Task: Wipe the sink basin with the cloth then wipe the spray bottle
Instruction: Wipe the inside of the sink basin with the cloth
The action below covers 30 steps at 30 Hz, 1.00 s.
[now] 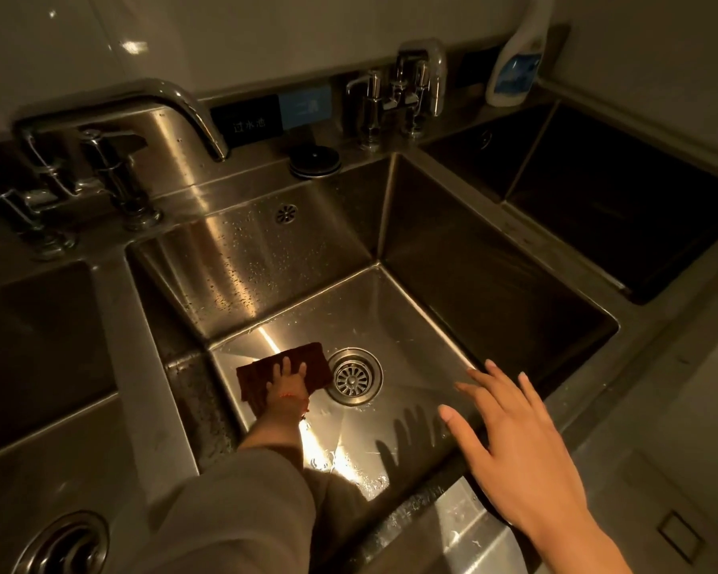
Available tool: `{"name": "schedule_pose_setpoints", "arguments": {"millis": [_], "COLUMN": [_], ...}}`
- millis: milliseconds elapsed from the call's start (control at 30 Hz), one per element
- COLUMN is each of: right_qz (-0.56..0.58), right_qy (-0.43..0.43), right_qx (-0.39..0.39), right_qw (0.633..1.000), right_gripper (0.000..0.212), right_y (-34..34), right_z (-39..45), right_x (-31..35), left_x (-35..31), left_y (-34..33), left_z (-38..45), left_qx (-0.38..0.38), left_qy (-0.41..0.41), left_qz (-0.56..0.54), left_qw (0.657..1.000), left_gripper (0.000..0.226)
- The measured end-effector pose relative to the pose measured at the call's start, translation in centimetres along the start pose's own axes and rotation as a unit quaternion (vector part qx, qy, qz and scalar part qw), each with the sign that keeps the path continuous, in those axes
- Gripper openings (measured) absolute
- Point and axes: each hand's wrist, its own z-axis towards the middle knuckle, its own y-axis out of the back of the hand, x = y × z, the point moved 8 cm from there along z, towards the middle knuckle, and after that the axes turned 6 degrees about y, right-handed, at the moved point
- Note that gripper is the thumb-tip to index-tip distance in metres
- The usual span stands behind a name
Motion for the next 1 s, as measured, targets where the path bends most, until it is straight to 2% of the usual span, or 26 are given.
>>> {"name": "schedule_pose_setpoints", "arguments": {"millis": [467,633,767,1000], "right_qz": [0.014,0.006,-0.002,-0.005], "right_qy": [-0.02,-0.014,-0.009,-0.012], "right_qx": [-0.001,-0.004,0.0,-0.001], "right_qw": [1.0,1.0,1.0,1.0], "right_gripper": [0.078,0.076,0.076,0.076], "right_y": [0.1,0.1,-0.2,0.0], "right_z": [0.2,0.0,0.1,0.1], "right_x": [0.3,0.2,0.2,0.0], "left_x": [0.6,0.2,0.8,1.0], "left_y": [-0.7,-0.8,-0.4,0.2], "left_z": [0.2,0.0,0.1,1.2], "left_qx": [-0.03,-0.005,-0.004,0.018], "left_qy": [-0.017,-0.022,-0.028,-0.077], "left_qz": [0.039,0.057,0.075,0.163], "left_qw": [0.999,0.998,0.997,0.983], "left_gripper": [0.071,0.082,0.082,0.094]}}
